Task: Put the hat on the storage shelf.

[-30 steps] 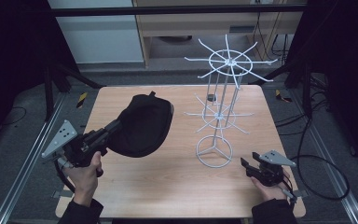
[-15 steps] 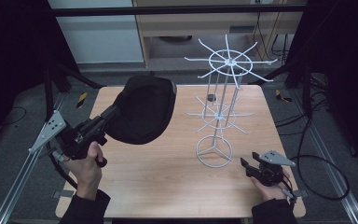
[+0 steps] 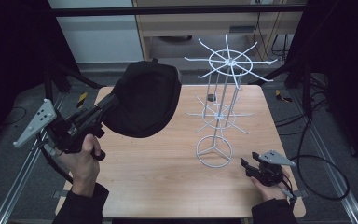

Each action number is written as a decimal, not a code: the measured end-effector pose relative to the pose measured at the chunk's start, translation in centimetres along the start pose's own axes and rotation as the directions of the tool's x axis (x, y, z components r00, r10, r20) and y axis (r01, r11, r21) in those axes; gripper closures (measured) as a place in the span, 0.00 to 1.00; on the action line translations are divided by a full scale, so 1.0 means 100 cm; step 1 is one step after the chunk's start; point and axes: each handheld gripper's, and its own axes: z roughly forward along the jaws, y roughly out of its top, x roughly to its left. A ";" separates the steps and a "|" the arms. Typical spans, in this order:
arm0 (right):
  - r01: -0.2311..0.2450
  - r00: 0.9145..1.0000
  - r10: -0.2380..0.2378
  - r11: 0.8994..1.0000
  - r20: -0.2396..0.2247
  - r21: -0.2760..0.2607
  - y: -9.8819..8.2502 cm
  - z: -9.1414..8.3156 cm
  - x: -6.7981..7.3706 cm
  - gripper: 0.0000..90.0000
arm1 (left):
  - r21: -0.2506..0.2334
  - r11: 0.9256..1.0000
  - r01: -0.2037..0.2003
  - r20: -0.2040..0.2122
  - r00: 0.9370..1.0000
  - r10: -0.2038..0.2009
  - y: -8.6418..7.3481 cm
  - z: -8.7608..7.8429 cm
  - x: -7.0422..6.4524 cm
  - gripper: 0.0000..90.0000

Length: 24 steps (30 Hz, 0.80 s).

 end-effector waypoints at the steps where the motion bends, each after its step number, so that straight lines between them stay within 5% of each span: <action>1: 0.002 1.000 -0.002 1.000 0.001 -0.001 0.000 0.000 0.000 0.51 | -0.003 1.000 -0.001 0.003 1.000 0.001 0.004 0.000 -0.001 0.97; 10: 0.001 1.000 -0.001 1.000 0.000 0.000 0.000 0.000 0.000 0.50 | -0.048 0.999 -0.019 0.044 0.999 0.022 0.034 0.008 -0.018 0.97; 24: 0.000 1.000 0.000 1.000 -0.001 0.000 0.000 0.000 0.000 0.50 | -0.019 0.999 -0.032 0.115 0.993 0.034 0.026 0.041 -0.044 0.97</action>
